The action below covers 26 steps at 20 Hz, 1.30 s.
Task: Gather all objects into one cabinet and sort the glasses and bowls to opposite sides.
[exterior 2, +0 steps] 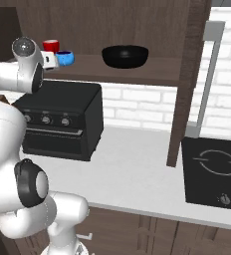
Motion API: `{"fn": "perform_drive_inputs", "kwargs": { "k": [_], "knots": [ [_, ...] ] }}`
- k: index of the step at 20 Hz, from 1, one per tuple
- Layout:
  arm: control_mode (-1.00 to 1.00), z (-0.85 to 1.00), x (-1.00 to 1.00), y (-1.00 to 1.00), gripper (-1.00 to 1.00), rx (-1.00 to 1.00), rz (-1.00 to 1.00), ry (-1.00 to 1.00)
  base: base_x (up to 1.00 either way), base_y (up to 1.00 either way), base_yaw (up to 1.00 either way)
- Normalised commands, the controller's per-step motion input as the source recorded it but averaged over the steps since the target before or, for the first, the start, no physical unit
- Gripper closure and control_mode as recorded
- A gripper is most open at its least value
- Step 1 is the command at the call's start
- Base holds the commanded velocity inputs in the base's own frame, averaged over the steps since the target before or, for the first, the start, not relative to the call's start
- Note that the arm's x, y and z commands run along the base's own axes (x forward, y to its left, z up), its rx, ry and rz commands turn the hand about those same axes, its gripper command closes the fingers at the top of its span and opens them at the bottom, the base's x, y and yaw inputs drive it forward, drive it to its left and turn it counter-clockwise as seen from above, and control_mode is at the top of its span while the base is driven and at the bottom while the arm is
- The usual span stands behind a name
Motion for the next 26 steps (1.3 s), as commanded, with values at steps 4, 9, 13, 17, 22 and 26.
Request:
{"fn": "perform_drive_inputs", "kwargs": {
  "k": [4, 9, 13, 17, 22, 26],
  "knots": [
    [-1.0, 0.0, 0.56, 0.14, 1.0, 0.0, -0.02, 0.01, 0.0, 0.0, 0.0],
    [-1.0, -0.02, 0.38, 0.08, 1.0, 0.0, -0.01, 0.04, 0.0, 0.0, 0.0],
    [-1.0, 0.0, 0.16, 0.0, 1.0, 0.0, 0.0, 0.05, 0.0, 0.0, 0.0],
    [-1.0, 0.0, 0.19, 0.01, -1.0, 0.0, 0.0, 0.01, 0.0, 0.0, 0.0],
    [-1.0, 0.0, 0.05, 0.0, -1.0, 0.0, 0.0, 0.01, 0.0, 0.0, 0.0],
    [-1.0, 0.0, -0.07, -0.01, -1.0, 0.0, -0.06, 0.0, 0.0, 0.0, 0.0]
  ]
}}
